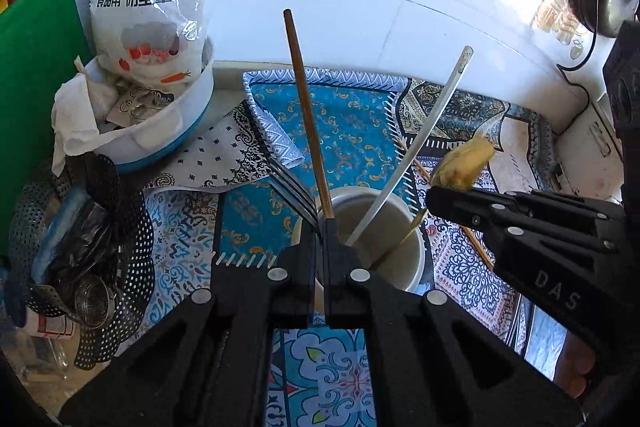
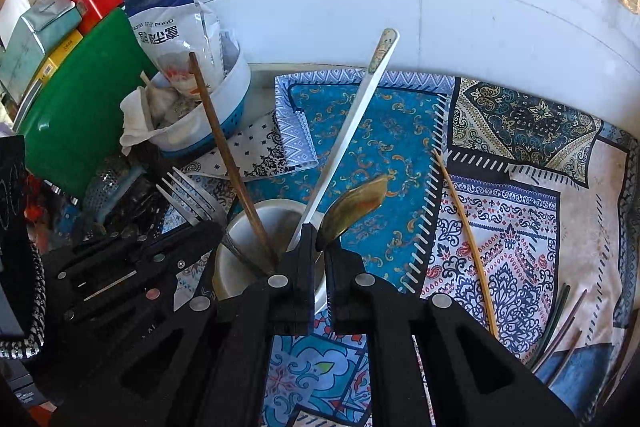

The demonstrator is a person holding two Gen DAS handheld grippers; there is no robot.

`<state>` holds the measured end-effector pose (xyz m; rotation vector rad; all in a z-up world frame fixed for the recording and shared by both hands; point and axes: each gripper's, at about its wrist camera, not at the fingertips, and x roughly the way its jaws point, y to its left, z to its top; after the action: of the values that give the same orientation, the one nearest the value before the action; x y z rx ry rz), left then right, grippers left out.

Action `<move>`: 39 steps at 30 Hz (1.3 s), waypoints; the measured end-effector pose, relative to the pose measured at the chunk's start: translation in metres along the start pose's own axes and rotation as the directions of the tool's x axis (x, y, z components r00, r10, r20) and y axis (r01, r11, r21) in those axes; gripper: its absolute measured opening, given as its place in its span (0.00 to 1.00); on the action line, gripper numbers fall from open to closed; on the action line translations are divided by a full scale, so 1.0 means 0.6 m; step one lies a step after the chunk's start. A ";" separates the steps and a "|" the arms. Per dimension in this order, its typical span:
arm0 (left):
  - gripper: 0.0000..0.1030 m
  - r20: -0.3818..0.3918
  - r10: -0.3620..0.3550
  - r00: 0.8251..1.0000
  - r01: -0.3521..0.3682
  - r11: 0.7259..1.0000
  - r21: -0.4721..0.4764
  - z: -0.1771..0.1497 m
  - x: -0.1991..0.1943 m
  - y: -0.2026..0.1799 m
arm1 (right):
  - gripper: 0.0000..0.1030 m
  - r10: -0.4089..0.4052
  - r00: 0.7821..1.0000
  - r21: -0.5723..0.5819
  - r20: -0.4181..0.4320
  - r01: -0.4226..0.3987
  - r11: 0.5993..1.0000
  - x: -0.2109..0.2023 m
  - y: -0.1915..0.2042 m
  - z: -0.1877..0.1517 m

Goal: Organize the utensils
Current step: 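Lower the gold spoon into the white cup and open the right tool, then grasp a pink chopstick with the left tool while the right tool grasps another pink chopstick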

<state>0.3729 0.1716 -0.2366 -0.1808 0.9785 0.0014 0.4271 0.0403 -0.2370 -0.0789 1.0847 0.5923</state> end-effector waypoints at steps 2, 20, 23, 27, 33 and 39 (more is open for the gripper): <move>0.01 0.003 0.003 1.000 -0.003 1.000 0.009 0.000 -0.010 -0.004 | 0.10 0.001 1.000 -0.008 0.006 -0.001 1.000 -0.009 0.002 -0.002; 0.28 0.116 -0.012 0.993 0.002 0.996 0.084 0.005 -0.124 -0.099 | 0.27 -0.057 0.984 -0.029 0.171 0.062 0.998 -0.166 -0.049 -0.053; 0.34 0.120 -0.026 0.992 0.014 0.995 0.099 0.002 -0.123 -0.124 | 0.29 -0.088 0.977 -0.003 0.195 0.090 0.996 -0.192 -0.078 -0.066; 0.41 0.107 -0.050 0.993 0.037 0.992 0.123 -0.001 -0.113 -0.163 | 0.31 -0.133 0.968 0.053 0.215 0.124 0.991 -0.222 -0.128 -0.089; 0.43 0.061 -0.086 0.994 0.075 0.984 0.159 -0.005 -0.076 -0.231 | 0.32 -0.206 0.960 0.149 0.191 0.180 0.972 -0.242 -0.213 -0.128; 0.43 -0.028 -0.109 0.994 0.113 0.971 0.213 -0.020 -0.017 -0.303 | 0.32 -0.253 0.959 0.237 0.127 0.219 0.947 -0.242 -0.291 -0.175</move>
<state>0.3725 -0.0083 -0.2069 -0.0368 0.9760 -0.2079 0.3802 -0.2031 -0.2029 0.0302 0.9652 0.2543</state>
